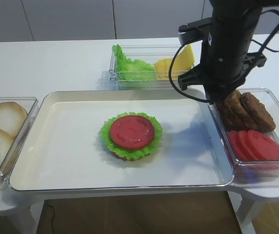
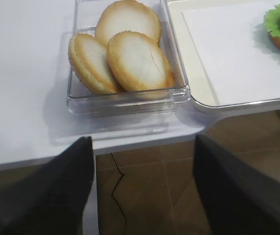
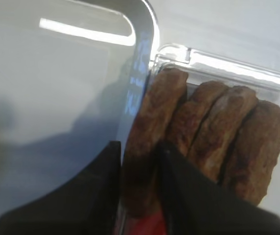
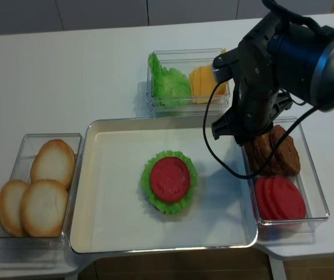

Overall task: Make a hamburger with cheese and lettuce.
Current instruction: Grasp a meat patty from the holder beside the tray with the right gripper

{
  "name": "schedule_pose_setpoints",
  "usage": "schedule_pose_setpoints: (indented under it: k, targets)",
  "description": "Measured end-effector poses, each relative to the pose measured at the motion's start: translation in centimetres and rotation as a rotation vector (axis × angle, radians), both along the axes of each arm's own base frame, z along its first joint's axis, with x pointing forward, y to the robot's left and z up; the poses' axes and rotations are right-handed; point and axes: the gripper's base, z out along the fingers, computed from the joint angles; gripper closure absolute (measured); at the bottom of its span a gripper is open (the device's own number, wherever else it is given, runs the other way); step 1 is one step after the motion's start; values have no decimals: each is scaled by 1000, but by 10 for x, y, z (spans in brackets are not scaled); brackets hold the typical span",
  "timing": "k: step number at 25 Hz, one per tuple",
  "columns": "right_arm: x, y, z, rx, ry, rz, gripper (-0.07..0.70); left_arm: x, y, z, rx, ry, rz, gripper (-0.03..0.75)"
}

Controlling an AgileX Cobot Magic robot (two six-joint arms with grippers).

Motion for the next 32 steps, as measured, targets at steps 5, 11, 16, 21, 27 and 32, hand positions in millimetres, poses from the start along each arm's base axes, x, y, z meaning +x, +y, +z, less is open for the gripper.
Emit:
schedule_pose_setpoints:
  k: [5, 11, 16, 21, 27, 32]
  targets:
    - [0, 0, 0, -6, 2, 0, 486, 0, 0, 0, 0, 0, 0, 244]
    - [-1, -1, 2, -3, -2, 0, 488, 0, 0, 0, 0, 0, 0, 244]
    - [-7, -4, 18, 18, -36, -6, 497, 0, 0, 0, 0, 0, 0, 244]
    - [-19, -10, 46, 63, -100, -8, 497, 0, 0, 0, 0, 0, 0, 244]
    - [-38, -19, 80, 121, -187, -9, 500, 0, 0, 0, 0, 0, 0, 244]
    - [-63, -18, 107, 134, -255, 44, 500, 0, 0, 0, 0, 0, 0, 244]
